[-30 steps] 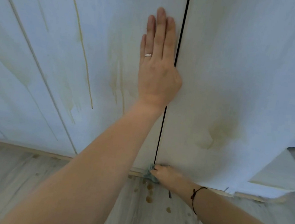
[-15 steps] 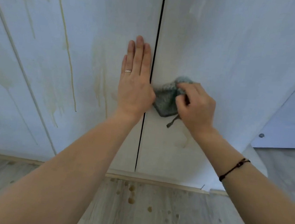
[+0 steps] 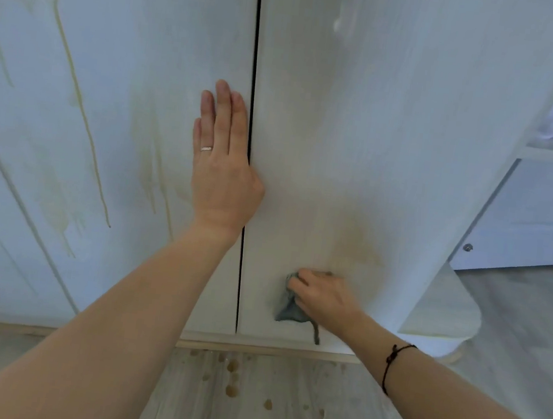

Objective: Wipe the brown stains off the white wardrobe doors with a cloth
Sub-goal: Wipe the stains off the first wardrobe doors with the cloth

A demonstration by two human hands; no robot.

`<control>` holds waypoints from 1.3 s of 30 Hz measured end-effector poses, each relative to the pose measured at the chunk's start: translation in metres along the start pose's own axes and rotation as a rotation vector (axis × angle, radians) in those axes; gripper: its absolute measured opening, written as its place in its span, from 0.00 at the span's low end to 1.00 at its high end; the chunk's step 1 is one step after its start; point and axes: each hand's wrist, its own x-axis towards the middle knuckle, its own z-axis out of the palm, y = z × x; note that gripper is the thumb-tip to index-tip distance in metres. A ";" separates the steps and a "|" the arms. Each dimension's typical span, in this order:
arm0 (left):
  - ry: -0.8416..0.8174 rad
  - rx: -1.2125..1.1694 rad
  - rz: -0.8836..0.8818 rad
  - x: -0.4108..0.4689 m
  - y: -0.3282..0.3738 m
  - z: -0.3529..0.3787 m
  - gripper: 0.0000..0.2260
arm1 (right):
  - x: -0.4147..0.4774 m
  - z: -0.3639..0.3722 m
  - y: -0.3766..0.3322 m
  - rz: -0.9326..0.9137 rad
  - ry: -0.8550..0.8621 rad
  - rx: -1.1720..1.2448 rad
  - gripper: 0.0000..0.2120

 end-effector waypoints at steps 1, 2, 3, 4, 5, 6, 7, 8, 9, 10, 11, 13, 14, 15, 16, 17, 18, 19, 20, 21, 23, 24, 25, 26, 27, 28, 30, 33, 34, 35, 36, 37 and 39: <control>0.015 0.003 -0.004 0.000 0.002 0.002 0.36 | 0.016 -0.015 0.010 0.038 0.147 -0.014 0.09; 0.032 0.011 -0.007 0.000 0.002 0.004 0.36 | 0.032 -0.033 0.020 0.099 0.289 -0.031 0.07; 0.045 0.017 -0.010 0.000 0.002 0.005 0.36 | 0.048 -0.053 0.030 0.178 0.406 -0.045 0.07; 0.051 0.014 -0.012 -0.001 0.002 0.006 0.37 | 0.062 -0.074 0.041 0.275 0.505 -0.052 0.07; 0.051 0.012 -0.012 -0.001 0.002 0.006 0.37 | 0.075 -0.091 0.052 0.371 0.596 -0.038 0.08; 0.047 0.013 -0.017 0.000 0.002 0.005 0.37 | 0.085 -0.105 0.061 0.450 0.676 -0.007 0.09; 0.043 0.011 -0.023 0.000 0.003 0.003 0.37 | 0.092 -0.115 0.066 0.507 0.733 0.023 0.09; 0.037 0.006 -0.027 0.001 0.003 0.002 0.37 | 0.093 -0.119 0.066 0.535 0.758 0.037 0.08; 0.032 0.000 -0.026 0.001 0.003 0.001 0.37 | 0.091 -0.116 0.065 0.532 0.756 0.036 0.08; 0.027 -0.003 -0.021 0.001 0.003 -0.001 0.37 | 0.084 -0.109 0.061 0.500 0.731 0.027 0.08; 0.017 -0.002 -0.015 0.001 0.003 -0.001 0.37 | 0.074 -0.096 0.056 0.447 0.683 0.016 0.08; -0.006 0.008 -0.003 0.000 0.001 -0.001 0.37 | 0.046 -0.066 0.045 0.312 0.535 -0.028 0.07; -0.012 0.013 0.001 0.000 -0.001 -0.001 0.37 | 0.029 -0.050 0.042 0.246 0.451 -0.045 0.06; -0.010 0.019 0.004 0.000 -0.002 0.000 0.38 | 0.013 -0.034 0.040 0.186 0.363 -0.040 0.07; -0.005 0.021 0.005 -0.001 -0.002 0.001 0.38 | -0.004 -0.020 0.040 0.138 0.268 -0.016 0.08; 0.002 0.018 0.004 0.000 -0.002 0.002 0.38 | -0.022 -0.008 0.040 0.104 0.159 0.008 0.11; 0.007 0.016 0.002 0.000 -0.002 0.003 0.37 | -0.036 0.000 0.041 0.076 0.057 0.017 0.14; 0.013 0.017 -0.002 0.001 -0.002 0.003 0.37 | -0.046 0.004 0.042 0.051 -0.022 0.012 0.18; 0.017 0.021 -0.010 0.001 -0.001 0.004 0.37 | -0.051 0.005 0.045 0.036 -0.070 0.003 0.20; 0.021 0.024 -0.017 0.001 0.000 0.004 0.36 | -0.051 0.001 0.047 0.034 -0.078 -0.002 0.21; 0.023 0.024 -0.023 0.001 0.003 0.004 0.35 | -0.035 -0.014 0.053 0.080 0.025 -0.014 0.16; 0.024 0.024 -0.025 0.001 0.003 0.003 0.35 | -0.022 -0.027 0.058 0.130 0.120 -0.022 0.12; 0.025 0.025 -0.024 0.001 0.004 0.003 0.35 | -0.008 -0.042 0.064 0.198 0.221 -0.033 0.07; 0.023 0.025 -0.024 0.001 0.004 0.002 0.35 | 0.006 -0.060 0.071 0.270 0.321 -0.048 0.06; 0.020 0.025 -0.026 0.001 0.005 0.002 0.35 | 0.020 -0.077 0.078 0.340 0.417 -0.065 0.07; 0.017 0.023 -0.028 0.001 0.005 0.001 0.36 | 0.033 -0.093 0.086 0.412 0.507 -0.068 0.07; 0.003 0.024 -0.035 0.001 0.005 0.000 0.36 | 0.055 -0.115 0.096 0.557 0.674 -0.024 0.07; -0.007 0.035 -0.032 -0.001 0.002 0.000 0.36 | 0.067 -0.113 0.092 0.618 0.765 0.047 0.12; -0.008 0.040 -0.025 -0.003 0.001 0.001 0.37 | 0.063 -0.103 0.086 0.561 0.729 0.036 0.15; -0.007 0.045 -0.016 -0.004 0.000 0.001 0.37 | 0.056 -0.089 0.079 0.478 0.678 0.010 0.17; -0.009 0.048 -0.004 -0.006 -0.002 0.003 0.37 | 0.044 -0.073 0.071 0.392 0.621 -0.019 0.16; -0.017 0.047 0.008 -0.010 -0.004 0.004 0.37 | 0.029 -0.056 0.064 0.318 0.556 -0.045 0.12; -0.039 0.052 0.029 -0.023 -0.008 0.006 0.37 | -0.007 -0.027 0.052 0.190 0.381 -0.089 0.08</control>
